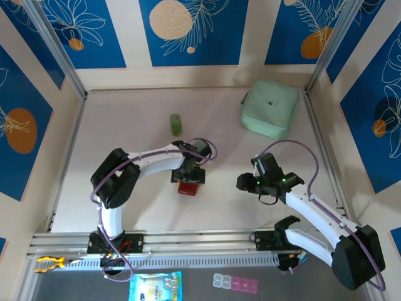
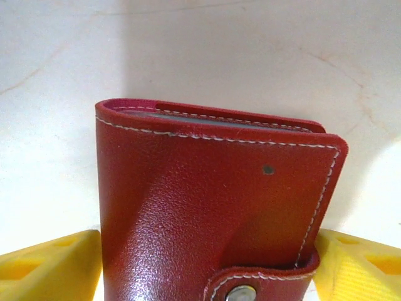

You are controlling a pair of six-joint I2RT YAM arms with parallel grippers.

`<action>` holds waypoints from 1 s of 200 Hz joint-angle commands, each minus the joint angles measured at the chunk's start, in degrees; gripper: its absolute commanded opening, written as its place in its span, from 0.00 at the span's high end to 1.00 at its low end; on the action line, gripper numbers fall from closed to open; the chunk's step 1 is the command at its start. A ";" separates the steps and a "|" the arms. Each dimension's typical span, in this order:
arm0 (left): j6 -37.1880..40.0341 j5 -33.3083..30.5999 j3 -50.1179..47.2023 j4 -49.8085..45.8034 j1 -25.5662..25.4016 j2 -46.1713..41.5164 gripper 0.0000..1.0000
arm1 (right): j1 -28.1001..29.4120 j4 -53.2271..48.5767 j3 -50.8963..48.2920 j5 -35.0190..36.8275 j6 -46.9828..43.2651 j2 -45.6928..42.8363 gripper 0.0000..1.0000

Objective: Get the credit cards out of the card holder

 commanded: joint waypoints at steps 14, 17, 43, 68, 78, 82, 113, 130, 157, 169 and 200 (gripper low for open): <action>-1.23 1.56 -1.75 0.87 0.48 -2.91 0.13 | -0.25 -0.50 -0.02 -2.24 -0.51 -0.32 0.49; -1.30 1.93 -1.98 1.18 0.52 -3.13 0.13 | -0.25 -0.54 -0.01 -2.31 -0.44 -0.29 0.49; -2.14 4.16 -4.84 3.50 0.43 -5.55 0.11 | -0.08 -1.54 0.71 -2.16 -0.13 -0.36 0.49; -2.76 4.76 -7.88 5.08 0.45 -8.60 0.11 | 0.40 -1.62 1.55 -1.89 0.54 -0.20 0.49; -2.76 4.57 -8.78 5.54 0.43 -9.66 0.12 | 0.74 -1.30 1.84 -1.98 0.94 0.12 0.49; -2.69 4.54 -9.09 5.70 0.43 -10.13 0.12 | 0.94 -1.18 1.93 -2.03 1.17 0.37 0.49; -1.80 4.56 -11.08 7.59 0.39 -12.82 0.15 | 3.31 -0.46 4.38 -3.04 2.62 4.39 0.49; -1.47 5.47 -12.25 9.20 0.48 -13.39 0.17 | 5.40 -0.20 5.99 -2.70 3.55 7.32 0.49; -0.62 5.99 -13.49 9.81 0.50 -12.48 0.17 | 8.64 0.06 8.90 -1.51 4.91 11.77 0.48; 0.02 6.52 -14.11 10.41 0.51 -12.21 0.19 | 9.86 0.07 10.17 -0.96 5.47 13.54 0.49; 0.62 9.26 -16.00 13.46 0.54 -12.96 0.24 | 12.42 -0.63 12.98 0.19 6.95 17.27 0.49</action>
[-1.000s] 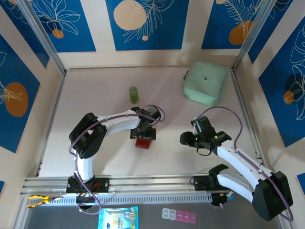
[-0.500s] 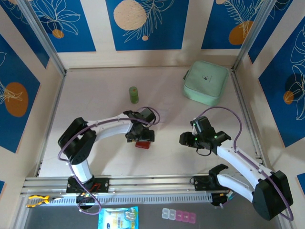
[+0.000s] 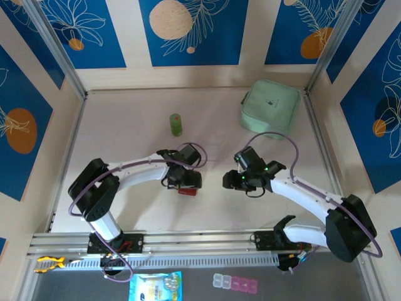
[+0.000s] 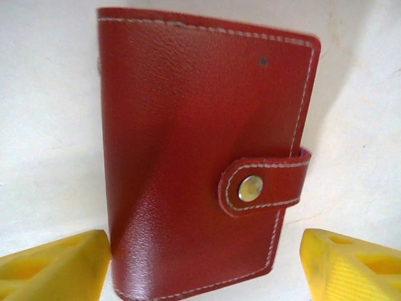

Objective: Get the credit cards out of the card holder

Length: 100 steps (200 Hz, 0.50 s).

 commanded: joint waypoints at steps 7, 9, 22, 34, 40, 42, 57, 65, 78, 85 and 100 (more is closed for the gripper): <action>1.19 3.25 -1.91 2.81 0.41 -1.13 0.26 | 2.10 -0.88 3.52 1.37 2.46 2.81 0.48; 1.19 3.29 -2.10 2.92 0.41 -1.32 0.26 | 2.32 -0.88 3.64 1.46 2.55 3.05 0.49; 1.41 3.31 -3.07 3.80 0.48 -2.97 0.28 | 3.17 -0.92 4.79 1.77 2.92 4.46 0.49; 1.64 2.75 -3.82 3.91 0.76 -4.29 0.28 | 3.95 -1.28 5.99 2.15 3.17 5.91 0.48; 1.78 2.47 -4.11 3.69 1.13 -4.94 0.27 | 4.40 -1.73 6.76 2.47 3.39 6.77 0.48; 1.80 2.43 -4.21 3.71 1.30 -5.13 0.27 | 4.49 -1.86 6.98 2.52 3.48 7.01 0.49; 1.91 2.58 -5.70 4.14 2.50 -7.17 0.27 | 5.36 -2.71 8.89 2.84 3.88 8.99 0.49; 1.77 2.76 -6.84 5.10 3.27 -8.58 0.27 | 5.82 -2.89 9.68 2.80 3.98 10.07 0.49; 1.35 3.74 -8.93 6.95 4.71 -10.56 0.28 | 6.67 -3.28 11.21 2.72 3.98 12.03 0.50; 1.08 4.35 -10.08 7.91 5.62 -11.74 0.29 | 7.11 -3.79 12.20 2.93 4.13 13.16 0.51; 0.95 5.53 -12.34 9.92 7.07 -14.03 0.33 | 8.20 -4.54 14.45 3.39 4.25 15.53 0.52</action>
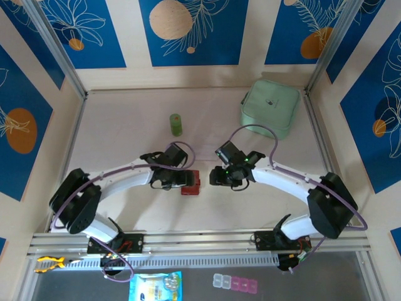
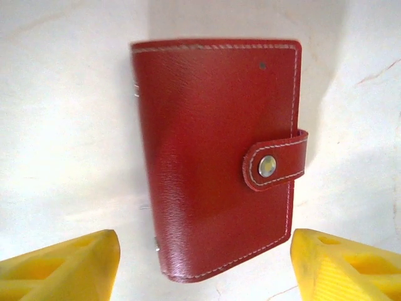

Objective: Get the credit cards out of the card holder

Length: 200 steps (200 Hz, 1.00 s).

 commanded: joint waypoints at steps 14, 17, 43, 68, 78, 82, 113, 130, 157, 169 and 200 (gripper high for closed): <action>0.47 3.28 -5.49 5.05 3.55 -5.21 0.43 | 2.54 -3.64 5.92 1.71 1.21 5.32 0.53; 0.47 3.50 -5.94 5.43 3.97 -5.54 0.45 | 2.75 -3.86 6.52 1.89 1.19 5.88 0.53; 1.00 6.53 -9.44 8.58 7.18 -8.37 0.65 | 4.31 -5.64 11.55 2.49 1.50 11.04 0.54; 1.78 8.81 -11.68 10.21 9.90 -10.37 0.86 | 5.93 -7.61 16.91 2.68 1.59 16.12 0.55; 2.04 9.36 -12.55 10.86 10.70 -11.12 0.92 | 6.58 -8.65 19.05 3.03 1.62 17.94 0.56; 2.01 9.55 -12.99 11.16 10.93 -11.39 0.94 | 6.75 -9.21 20.04 3.21 1.67 18.67 0.56; 1.88 11.16 -15.82 13.05 12.75 -13.02 1.00 | 8.71 -13.16 26.52 4.63 1.96 24.17 0.58; 1.91 11.25 -17.05 13.42 13.49 -13.80 1.00 | 9.18 -14.52 28.91 4.84 2.13 26.47 0.58; 1.99 11.90 -18.66 14.28 14.47 -14.81 1.00 | 9.92 -17.29 32.58 5.68 2.29 29.31 0.59; 1.90 12.02 -19.40 14.79 14.80 -15.17 1.00 | 10.29 -18.16 33.91 6.06 2.24 30.55 0.59; 1.77 13.04 -20.61 16.08 15.22 -15.28 1.00 | 10.95 -19.95 36.43 6.63 2.37 33.08 0.60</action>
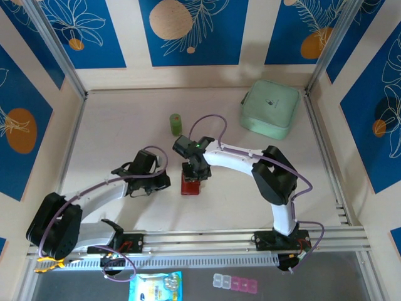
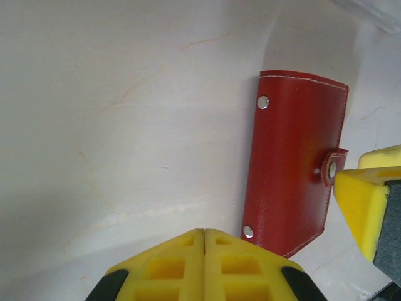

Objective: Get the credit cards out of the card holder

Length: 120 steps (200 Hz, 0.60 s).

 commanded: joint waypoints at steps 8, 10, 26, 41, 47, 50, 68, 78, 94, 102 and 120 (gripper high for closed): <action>0.47 2.33 -1.03 2.04 0.95 -0.70 1.00 | 0.86 -4.16 2.85 1.23 0.98 2.19 0.60; 0.50 2.42 -1.04 2.05 0.97 -0.69 1.00 | 0.80 -4.22 2.94 1.27 1.05 2.32 0.60; 0.81 2.88 -0.92 2.15 0.98 -0.56 1.00 | 0.95 -4.31 3.22 1.50 1.11 3.00 0.60; 0.76 3.09 -0.98 2.31 0.98 -0.51 1.00 | 0.94 -4.44 3.47 1.72 0.98 3.74 0.60; 0.91 3.26 -0.99 2.34 0.98 -0.52 1.00 | 0.89 -4.44 3.58 1.80 1.02 4.06 0.61; 0.90 3.33 -0.99 2.39 1.02 -0.56 1.00 | 0.89 -4.44 3.62 1.79 1.02 4.20 0.61; 0.82 3.93 -1.03 2.76 0.98 -0.47 1.00 | 0.89 -4.28 3.61 1.81 0.88 4.91 0.63; 0.74 4.40 -1.18 3.16 0.94 -0.43 1.00 | 0.91 -4.19 3.62 1.71 0.88 5.34 0.64; 0.48 5.22 -1.43 4.05 1.03 -0.20 1.00 | 0.88 -3.88 3.38 1.54 0.87 5.78 0.65; 0.57 5.65 -1.44 4.24 0.99 0.13 1.00 | 0.94 -3.55 3.06 1.54 1.15 5.78 0.66; 0.43 6.72 -1.30 5.13 0.98 0.92 1.00 | 0.85 -2.54 2.03 1.38 1.61 5.41 0.68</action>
